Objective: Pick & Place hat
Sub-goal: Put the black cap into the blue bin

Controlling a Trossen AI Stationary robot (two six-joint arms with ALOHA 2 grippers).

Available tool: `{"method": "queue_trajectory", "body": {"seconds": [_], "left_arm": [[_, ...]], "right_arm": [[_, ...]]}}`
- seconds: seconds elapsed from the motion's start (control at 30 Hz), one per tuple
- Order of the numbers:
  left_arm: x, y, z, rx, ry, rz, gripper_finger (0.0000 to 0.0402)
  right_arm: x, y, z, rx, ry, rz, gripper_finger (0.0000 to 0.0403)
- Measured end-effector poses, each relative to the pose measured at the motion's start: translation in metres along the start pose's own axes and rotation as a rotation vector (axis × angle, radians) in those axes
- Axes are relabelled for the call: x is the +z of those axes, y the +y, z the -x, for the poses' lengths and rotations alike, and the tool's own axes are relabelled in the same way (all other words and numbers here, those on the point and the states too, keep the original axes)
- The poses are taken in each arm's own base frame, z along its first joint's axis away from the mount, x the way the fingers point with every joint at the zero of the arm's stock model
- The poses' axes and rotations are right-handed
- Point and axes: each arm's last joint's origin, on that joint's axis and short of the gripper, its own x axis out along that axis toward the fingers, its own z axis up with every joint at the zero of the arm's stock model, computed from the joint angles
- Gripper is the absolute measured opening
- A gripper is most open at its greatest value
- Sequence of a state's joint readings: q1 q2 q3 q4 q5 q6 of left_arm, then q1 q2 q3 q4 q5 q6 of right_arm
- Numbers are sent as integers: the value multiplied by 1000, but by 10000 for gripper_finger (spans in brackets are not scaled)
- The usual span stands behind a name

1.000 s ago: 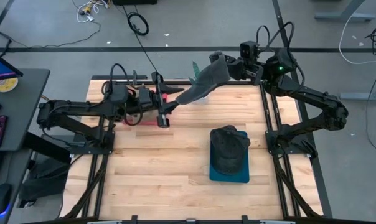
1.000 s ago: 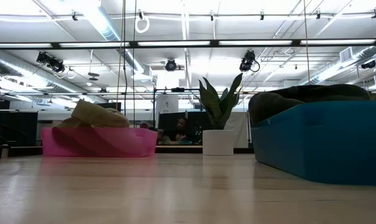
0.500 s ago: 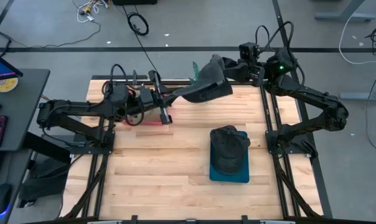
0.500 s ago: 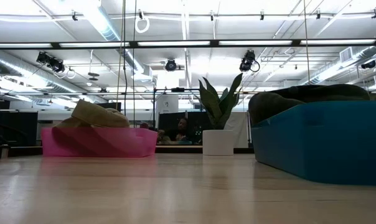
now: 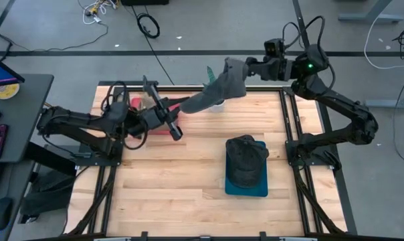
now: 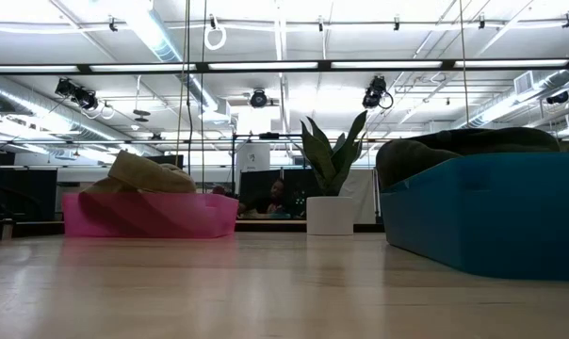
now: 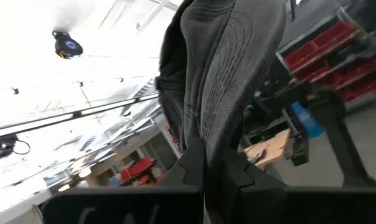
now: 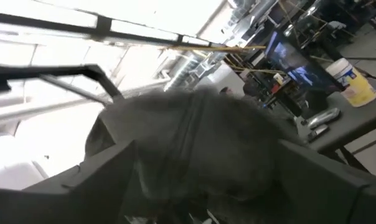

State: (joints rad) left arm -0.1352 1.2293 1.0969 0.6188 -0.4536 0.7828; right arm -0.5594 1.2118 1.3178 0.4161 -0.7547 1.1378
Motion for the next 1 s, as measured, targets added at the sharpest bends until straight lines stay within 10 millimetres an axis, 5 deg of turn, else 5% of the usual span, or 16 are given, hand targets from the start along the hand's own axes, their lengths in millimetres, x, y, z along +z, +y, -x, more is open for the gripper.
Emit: {"method": "queue_trajectory", "body": {"seconds": [0.27,0.57,1.0], "left_arm": [[6,-6,5,4,24,-29,11],[21,-10,15,127,215,-280,11],[33,-26,17,17,286,-475,11]], "right_arm": [[-3,-2,1,8,84,-71,393],[5,-11,18,-38,209,-320,383],[-5,-56,30,-287,256,-603,382]]}}
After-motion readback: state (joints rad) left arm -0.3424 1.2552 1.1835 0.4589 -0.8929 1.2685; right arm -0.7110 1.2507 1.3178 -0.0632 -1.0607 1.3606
